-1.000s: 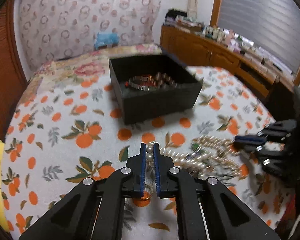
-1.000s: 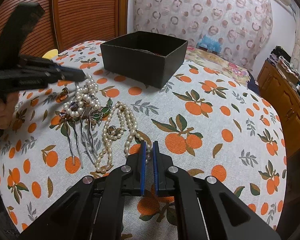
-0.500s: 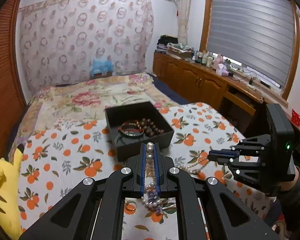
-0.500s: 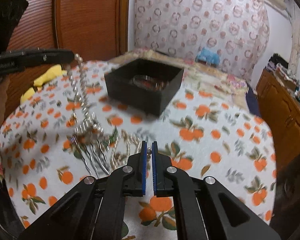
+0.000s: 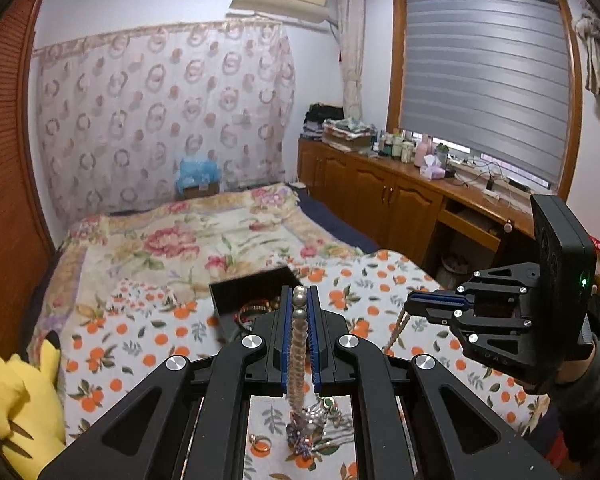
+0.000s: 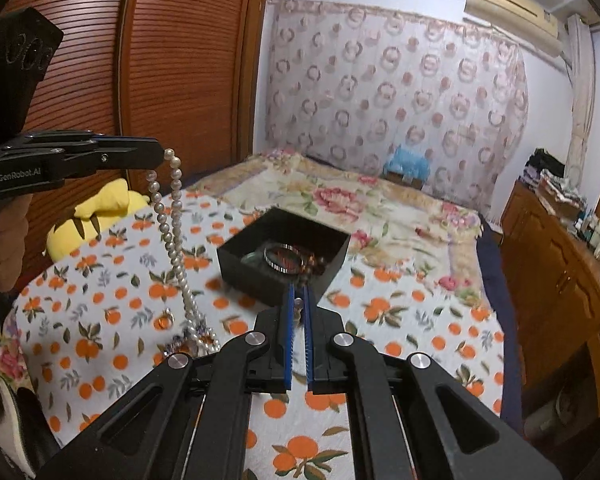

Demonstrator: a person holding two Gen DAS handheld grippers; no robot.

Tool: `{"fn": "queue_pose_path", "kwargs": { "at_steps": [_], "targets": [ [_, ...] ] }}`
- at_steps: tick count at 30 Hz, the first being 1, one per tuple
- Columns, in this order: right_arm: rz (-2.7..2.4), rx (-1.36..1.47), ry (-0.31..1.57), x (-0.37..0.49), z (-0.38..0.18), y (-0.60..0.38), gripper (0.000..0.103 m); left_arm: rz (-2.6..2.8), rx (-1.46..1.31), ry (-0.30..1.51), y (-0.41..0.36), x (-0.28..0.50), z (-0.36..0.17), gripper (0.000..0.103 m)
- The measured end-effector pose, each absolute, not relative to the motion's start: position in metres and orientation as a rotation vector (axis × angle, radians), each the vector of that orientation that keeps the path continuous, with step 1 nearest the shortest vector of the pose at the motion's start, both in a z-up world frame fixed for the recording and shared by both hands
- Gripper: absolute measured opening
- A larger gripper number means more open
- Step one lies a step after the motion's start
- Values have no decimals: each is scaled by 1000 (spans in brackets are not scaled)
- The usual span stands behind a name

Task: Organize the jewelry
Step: 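Carry the hanging pearl necklace with the left gripper over the black box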

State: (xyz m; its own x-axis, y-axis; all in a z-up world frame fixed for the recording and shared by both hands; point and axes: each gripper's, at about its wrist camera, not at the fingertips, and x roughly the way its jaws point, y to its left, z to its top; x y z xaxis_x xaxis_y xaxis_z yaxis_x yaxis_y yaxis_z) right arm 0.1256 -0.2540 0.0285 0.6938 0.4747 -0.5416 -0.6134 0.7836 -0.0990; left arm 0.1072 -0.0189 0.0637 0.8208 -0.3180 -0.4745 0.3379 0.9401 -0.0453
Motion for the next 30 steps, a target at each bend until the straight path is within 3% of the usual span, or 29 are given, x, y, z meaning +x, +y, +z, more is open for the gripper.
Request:
{"fn": "queue_pose_path", "kwargs": {
  "at_steps": [30],
  "targets": [
    [610, -278, 365, 158, 128, -236, 5, -274, 67, 425, -17, 157, 122, 6]
  ]
}}
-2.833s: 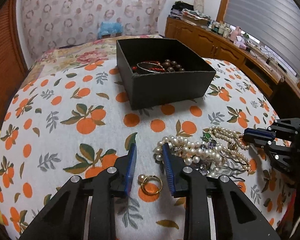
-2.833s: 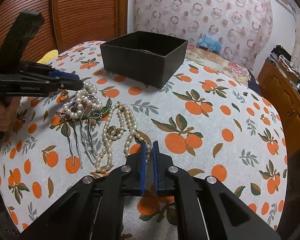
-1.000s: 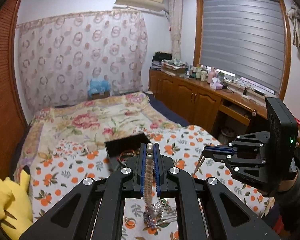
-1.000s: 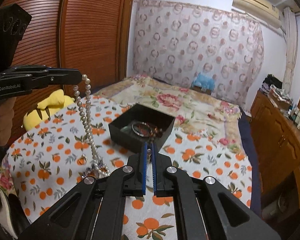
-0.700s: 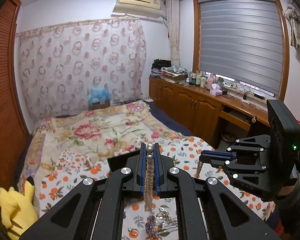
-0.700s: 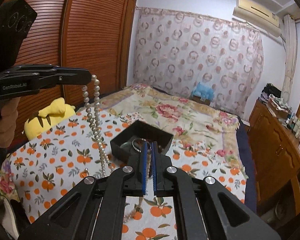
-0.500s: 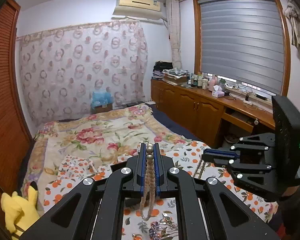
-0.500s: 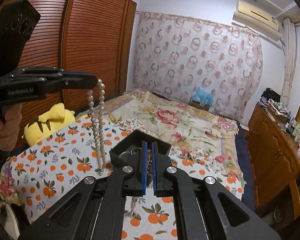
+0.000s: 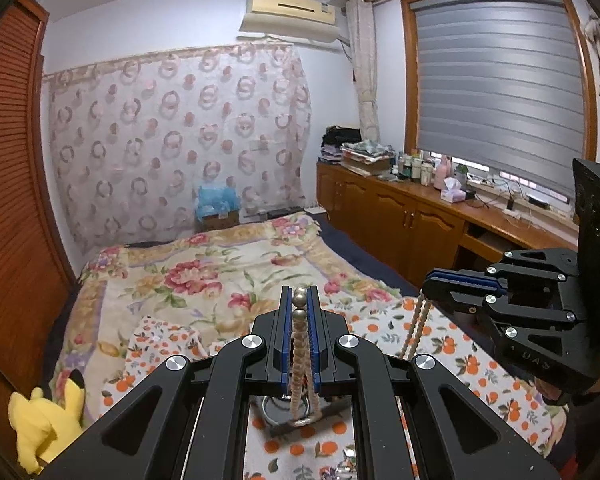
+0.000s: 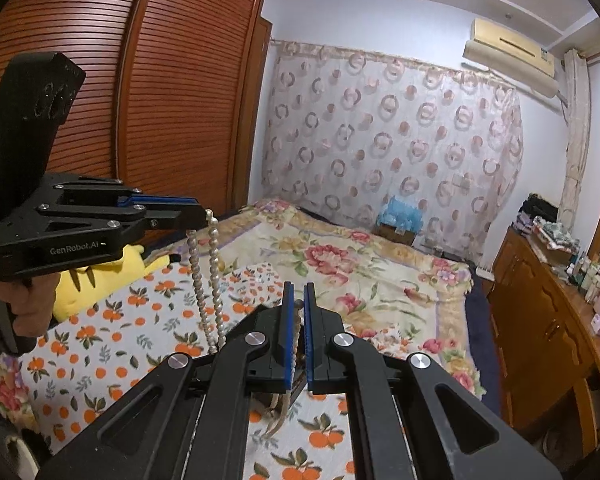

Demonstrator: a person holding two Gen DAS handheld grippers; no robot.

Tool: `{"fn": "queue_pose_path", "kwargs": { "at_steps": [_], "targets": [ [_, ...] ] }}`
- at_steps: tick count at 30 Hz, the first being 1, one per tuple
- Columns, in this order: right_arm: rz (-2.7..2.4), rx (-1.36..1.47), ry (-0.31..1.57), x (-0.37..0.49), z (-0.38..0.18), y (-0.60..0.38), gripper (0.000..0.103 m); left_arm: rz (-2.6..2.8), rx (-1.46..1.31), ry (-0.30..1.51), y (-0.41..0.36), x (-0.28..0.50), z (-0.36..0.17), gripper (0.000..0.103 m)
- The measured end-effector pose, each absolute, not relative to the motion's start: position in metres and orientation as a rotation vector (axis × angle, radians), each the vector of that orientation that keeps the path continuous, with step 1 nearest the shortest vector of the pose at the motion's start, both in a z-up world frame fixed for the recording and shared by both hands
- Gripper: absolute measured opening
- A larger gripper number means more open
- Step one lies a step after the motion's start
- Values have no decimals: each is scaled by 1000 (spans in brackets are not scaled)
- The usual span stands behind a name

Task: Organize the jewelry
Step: 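Carry the hanging pearl necklace with the left gripper over the black box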

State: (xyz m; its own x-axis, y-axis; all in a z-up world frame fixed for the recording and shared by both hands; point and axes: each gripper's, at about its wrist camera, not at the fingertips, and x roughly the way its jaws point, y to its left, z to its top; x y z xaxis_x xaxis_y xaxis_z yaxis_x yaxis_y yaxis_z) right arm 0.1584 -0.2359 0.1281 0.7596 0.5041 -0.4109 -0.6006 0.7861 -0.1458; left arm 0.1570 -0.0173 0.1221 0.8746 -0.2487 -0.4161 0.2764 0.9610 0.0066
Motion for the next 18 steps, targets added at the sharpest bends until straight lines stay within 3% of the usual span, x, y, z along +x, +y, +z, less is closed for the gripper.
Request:
{"fn": "queue_pose_path", "kwargs": {
  "at_steps": [9, 18],
  "targets": [
    [603, -264, 332, 172, 149, -229, 5, -261, 10, 448, -11, 185, 119, 6],
    [628, -213, 363, 191, 141, -221, 5, -238, -4, 522, -4, 209, 79, 6]
  ]
}}
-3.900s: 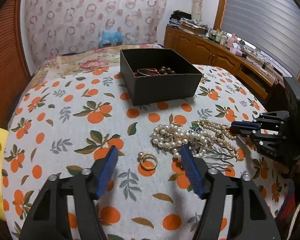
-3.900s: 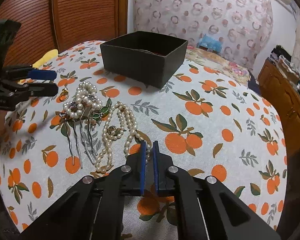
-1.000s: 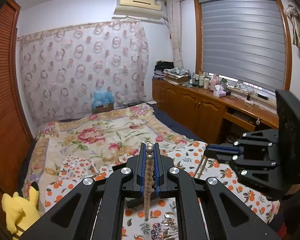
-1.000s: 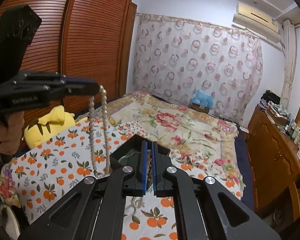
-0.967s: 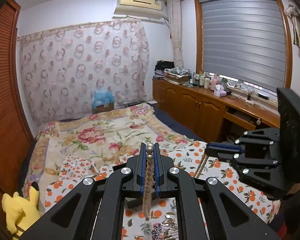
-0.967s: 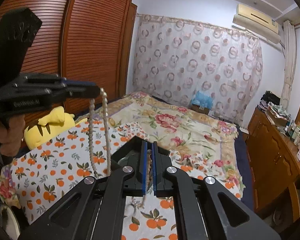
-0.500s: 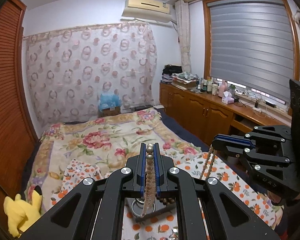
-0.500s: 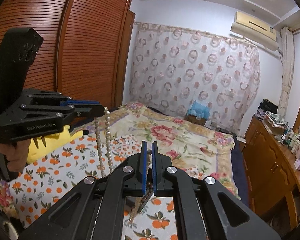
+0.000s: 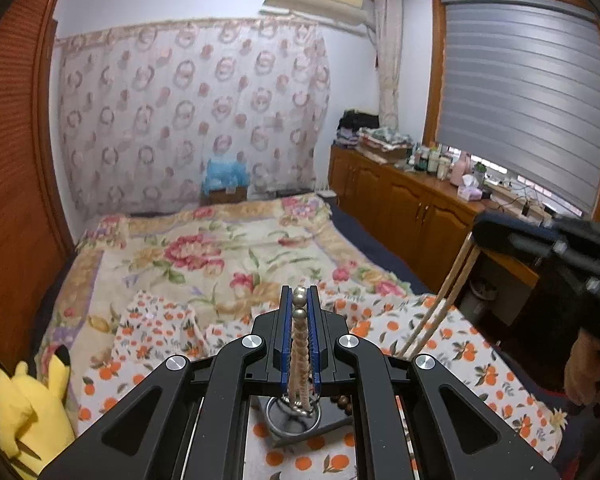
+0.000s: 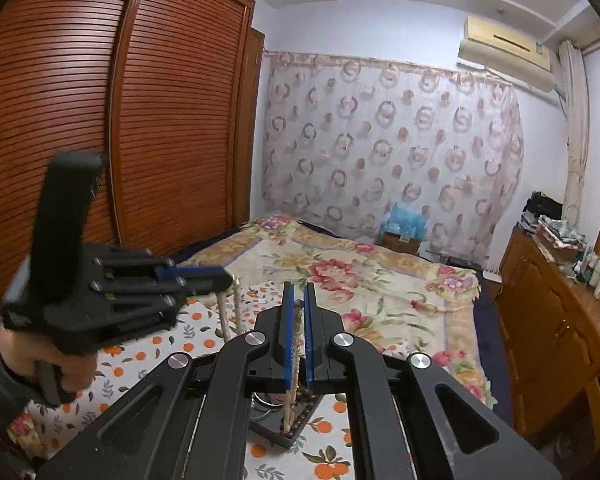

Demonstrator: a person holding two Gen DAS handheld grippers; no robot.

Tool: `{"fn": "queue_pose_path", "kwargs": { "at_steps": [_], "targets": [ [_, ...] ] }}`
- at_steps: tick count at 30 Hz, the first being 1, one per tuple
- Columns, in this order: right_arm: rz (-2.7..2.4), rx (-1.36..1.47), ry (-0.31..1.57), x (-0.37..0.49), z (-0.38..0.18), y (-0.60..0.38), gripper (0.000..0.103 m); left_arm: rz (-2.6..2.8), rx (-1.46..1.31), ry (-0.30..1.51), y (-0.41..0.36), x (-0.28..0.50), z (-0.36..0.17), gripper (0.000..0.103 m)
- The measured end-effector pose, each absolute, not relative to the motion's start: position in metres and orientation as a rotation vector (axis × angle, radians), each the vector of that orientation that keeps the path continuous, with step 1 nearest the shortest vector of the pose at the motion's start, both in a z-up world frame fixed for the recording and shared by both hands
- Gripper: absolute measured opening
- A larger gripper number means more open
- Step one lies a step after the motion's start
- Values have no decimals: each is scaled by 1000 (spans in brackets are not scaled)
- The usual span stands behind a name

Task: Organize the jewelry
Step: 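Carry the hanging pearl necklace with the left gripper over the black box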

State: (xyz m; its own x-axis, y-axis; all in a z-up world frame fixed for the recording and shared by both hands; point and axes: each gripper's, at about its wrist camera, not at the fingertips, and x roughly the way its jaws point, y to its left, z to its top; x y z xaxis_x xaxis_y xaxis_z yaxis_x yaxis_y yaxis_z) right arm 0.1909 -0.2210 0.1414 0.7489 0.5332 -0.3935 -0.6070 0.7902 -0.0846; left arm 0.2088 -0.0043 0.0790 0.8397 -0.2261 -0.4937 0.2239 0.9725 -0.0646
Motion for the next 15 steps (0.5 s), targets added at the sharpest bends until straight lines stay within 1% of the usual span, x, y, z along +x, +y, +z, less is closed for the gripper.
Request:
{"fn": "queue_pose_path", "kwargs": {
  "at_steps": [10, 15],
  "targets": [
    [618, -218, 376, 202, 133, -211, 5, -232, -16, 644, 3, 218, 13, 6],
    [609, -234, 374, 209, 130, -208, 5, -233, -22, 678, 3, 222, -5, 6]
  ]
}}
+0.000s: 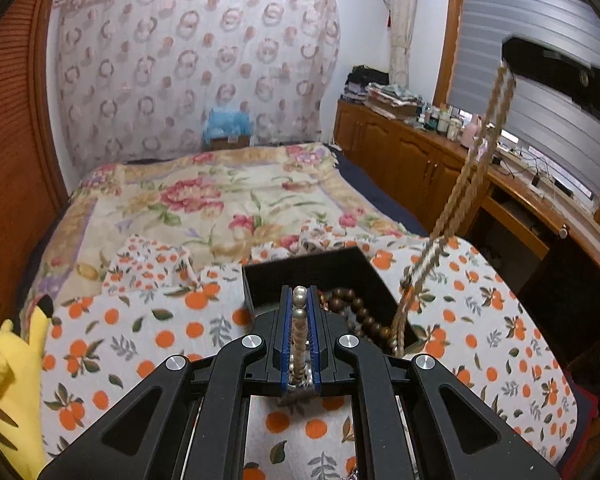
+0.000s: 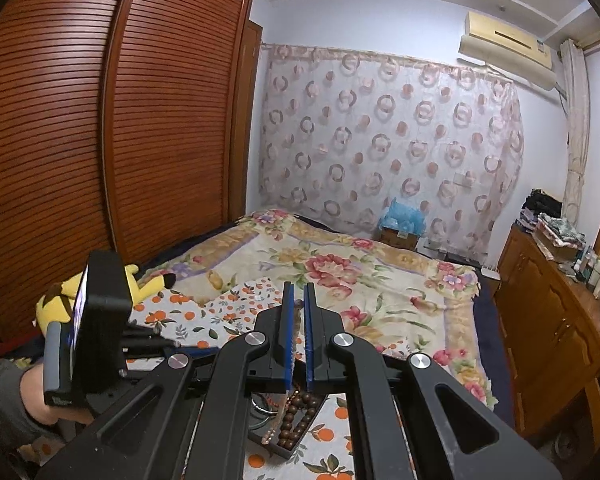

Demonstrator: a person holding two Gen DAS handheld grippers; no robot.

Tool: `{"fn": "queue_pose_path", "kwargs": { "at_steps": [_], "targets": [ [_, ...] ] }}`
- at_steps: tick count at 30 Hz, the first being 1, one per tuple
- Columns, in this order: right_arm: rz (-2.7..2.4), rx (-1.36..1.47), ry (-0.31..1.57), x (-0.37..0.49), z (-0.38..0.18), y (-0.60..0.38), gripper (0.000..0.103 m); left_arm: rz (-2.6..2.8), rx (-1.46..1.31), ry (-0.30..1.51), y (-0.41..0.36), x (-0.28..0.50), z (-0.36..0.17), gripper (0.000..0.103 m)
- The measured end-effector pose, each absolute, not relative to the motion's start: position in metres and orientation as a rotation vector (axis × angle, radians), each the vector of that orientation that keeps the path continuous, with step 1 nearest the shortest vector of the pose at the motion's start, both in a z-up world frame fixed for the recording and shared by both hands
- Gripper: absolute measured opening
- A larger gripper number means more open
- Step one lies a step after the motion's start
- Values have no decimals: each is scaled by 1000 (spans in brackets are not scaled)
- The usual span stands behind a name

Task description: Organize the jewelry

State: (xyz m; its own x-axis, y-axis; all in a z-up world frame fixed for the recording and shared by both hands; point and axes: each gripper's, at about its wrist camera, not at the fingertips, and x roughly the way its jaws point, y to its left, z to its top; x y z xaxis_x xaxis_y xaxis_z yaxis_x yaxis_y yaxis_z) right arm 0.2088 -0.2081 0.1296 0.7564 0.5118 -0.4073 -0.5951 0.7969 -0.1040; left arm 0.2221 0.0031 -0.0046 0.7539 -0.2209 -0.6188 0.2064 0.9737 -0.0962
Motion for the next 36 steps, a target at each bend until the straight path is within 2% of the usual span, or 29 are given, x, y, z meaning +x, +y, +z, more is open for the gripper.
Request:
{"fn": "queue_pose_path", "kwargs": {
  "at_steps": [13, 23, 29, 33, 36],
  "targets": [
    [598, -252, 496, 240, 74, -197, 5, -225, -27, 710, 10, 211, -26, 7],
    [604, -292, 632, 246, 5, -178, 5, -219, -9, 727, 23, 172, -42, 8],
    [596, -258, 644, 252, -4, -178, 6, -222, -45, 759, 34, 147, -62, 9],
    [580, -243, 610, 253, 2, -180, 5, -229, -62, 769, 35, 135, -70, 19],
    [571, -233, 597, 256, 9, -181, 6, -234, -64, 773, 33, 131, -74, 19]
  ]
}}
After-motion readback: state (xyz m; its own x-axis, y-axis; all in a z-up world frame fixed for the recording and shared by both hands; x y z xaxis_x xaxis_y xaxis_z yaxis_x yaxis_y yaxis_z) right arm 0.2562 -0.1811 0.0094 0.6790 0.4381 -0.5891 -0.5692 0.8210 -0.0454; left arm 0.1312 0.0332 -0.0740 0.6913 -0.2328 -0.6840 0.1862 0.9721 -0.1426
